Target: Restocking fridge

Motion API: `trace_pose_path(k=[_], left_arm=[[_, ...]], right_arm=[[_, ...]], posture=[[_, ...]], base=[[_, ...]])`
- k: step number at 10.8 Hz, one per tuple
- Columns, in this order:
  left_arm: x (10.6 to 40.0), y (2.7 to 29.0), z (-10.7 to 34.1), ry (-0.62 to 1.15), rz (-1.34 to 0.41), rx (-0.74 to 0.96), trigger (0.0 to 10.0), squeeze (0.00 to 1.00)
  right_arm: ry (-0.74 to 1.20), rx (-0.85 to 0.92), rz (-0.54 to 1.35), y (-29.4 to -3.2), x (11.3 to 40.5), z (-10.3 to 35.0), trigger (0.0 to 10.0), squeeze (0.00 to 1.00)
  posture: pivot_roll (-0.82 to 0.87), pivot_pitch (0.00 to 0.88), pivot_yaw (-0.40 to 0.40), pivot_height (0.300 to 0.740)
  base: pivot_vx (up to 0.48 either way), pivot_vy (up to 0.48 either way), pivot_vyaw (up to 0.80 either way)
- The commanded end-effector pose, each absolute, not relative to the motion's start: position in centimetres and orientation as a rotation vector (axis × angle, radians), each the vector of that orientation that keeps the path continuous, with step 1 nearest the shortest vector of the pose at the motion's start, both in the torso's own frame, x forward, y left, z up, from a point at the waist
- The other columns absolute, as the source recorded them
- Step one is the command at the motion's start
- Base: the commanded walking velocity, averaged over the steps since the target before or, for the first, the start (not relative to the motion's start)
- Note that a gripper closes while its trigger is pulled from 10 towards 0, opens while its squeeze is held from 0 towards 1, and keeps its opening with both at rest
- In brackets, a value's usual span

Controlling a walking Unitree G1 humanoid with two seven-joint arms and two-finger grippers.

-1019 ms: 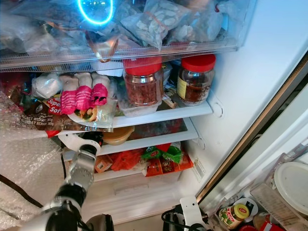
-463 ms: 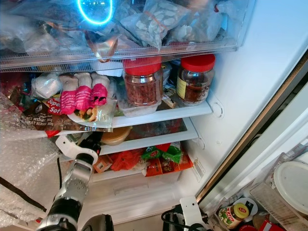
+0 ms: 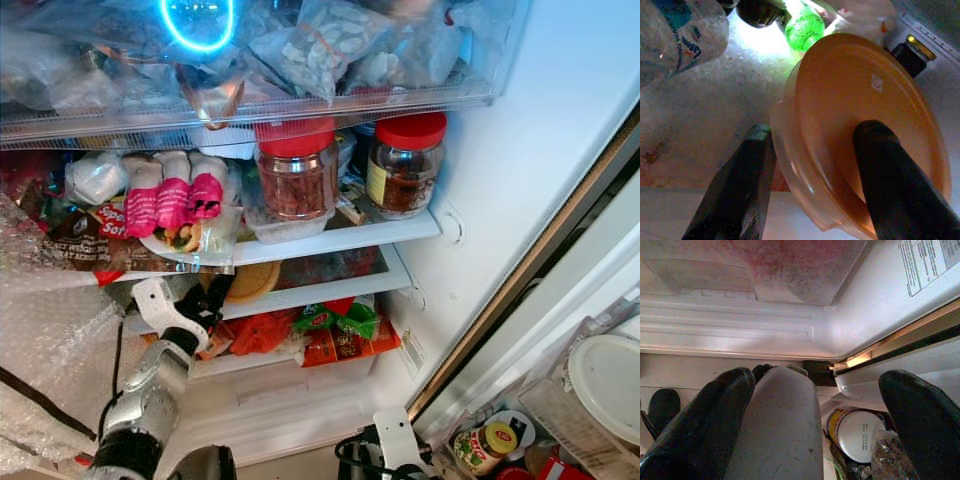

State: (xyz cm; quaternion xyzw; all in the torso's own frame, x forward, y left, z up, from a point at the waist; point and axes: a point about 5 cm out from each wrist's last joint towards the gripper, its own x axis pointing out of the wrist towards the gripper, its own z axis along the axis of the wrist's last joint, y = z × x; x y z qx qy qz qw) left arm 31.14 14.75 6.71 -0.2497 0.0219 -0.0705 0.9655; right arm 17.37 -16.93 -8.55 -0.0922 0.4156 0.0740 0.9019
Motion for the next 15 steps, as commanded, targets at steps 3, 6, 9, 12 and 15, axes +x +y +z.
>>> trace_pose_path(k=[3,6,9,12,15], left_arm=[[30.7,14.7,6.6,0.046,-0.147,-0.447,10.0,0.0],[30.6,14.7,6.7,0.046,-0.146,-0.443,10.0,0.0],[30.6,14.7,6.7,0.046,-0.145,-0.443,10.0,0.0],[30.5,14.9,6.9,0.033,-0.133,-0.446,10.0,0.0],[31.2,15.2,7.6,0.001,-0.094,-0.925,10.0,0.0]], right_arm=[[1.036,-0.18,0.167,-17.0,13.1,-10.5,10.0,0.0],[1.036,-0.18,0.167,-17.0,13.1,-10.5,10.0,0.0],[1.036,-0.18,0.167,-17.0,13.1,-10.5,10.0,0.0],[1.035,-0.182,0.168,-17.0,13.1,-10.5,10.0,0.0],[1.034,-0.194,0.172,-17.1,13.1,-10.5,10.0,0.0]], posture=[[-0.19,0.069,-0.013,0.631],[-0.19,0.069,-0.013,0.631],[-0.19,0.069,-0.013,0.631],[-0.19,0.068,-0.015,0.631],[-0.19,0.057,-0.021,0.631]], base=[[0.0,0.0,0.0],[0.0,0.0,0.0],[0.0,0.0,0.0],[0.0,0.0,0.0],[0.0,0.0,0.0]])
